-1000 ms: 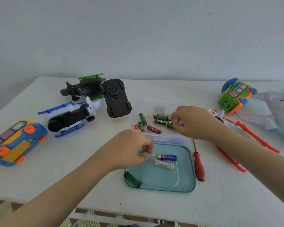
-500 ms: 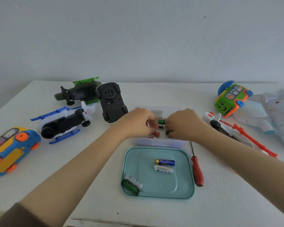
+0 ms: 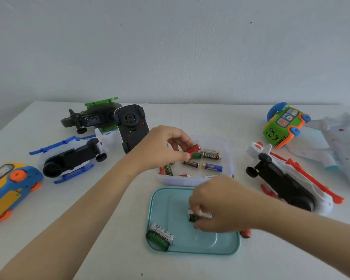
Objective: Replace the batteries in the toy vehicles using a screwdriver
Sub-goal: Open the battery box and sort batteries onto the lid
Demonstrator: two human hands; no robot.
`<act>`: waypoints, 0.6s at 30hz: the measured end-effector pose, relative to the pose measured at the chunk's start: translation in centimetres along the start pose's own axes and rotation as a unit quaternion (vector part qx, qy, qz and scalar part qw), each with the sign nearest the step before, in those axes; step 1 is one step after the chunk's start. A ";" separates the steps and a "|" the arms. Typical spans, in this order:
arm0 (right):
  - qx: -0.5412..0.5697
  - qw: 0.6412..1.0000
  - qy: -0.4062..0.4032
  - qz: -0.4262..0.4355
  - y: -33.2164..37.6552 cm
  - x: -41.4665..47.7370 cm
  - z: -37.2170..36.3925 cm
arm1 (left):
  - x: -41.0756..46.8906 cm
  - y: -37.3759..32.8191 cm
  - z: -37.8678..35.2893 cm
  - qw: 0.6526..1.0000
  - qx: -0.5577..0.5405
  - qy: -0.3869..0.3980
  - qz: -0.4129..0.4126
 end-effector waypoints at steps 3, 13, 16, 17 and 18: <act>0.022 1.000 0.015 -0.001 -0.2 0.0 -0.8 | -2.5 -1.4 0.3 0.999 0.004 0.021 -0.025; -0.065 0.983 -0.025 -0.169 -9.2 1.8 4.0 | -6.7 1.4 -5.3 0.955 0.231 0.170 0.068; -0.111 0.976 0.043 -0.183 -9.9 3.0 2.5 | -5.6 0.8 -3.7 0.988 0.091 0.114 0.059; -0.116 0.974 0.048 -0.188 -10.1 3.3 2.4 | -5.0 0.6 -2.5 0.994 0.059 0.073 0.049; -0.119 0.973 0.047 -0.193 -10.2 3.4 2.4 | -4.4 0.6 -1.3 0.997 0.053 0.036 0.044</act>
Point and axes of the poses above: each hand's wrist, its own x-axis towards the middle knuckle, its own z-axis out of the back of the hand, y = z × x, the point moved 10 cm from there along x, towards the middle knuckle, and after that the axes turned 10 degrees about y, right-handed, at the moved point
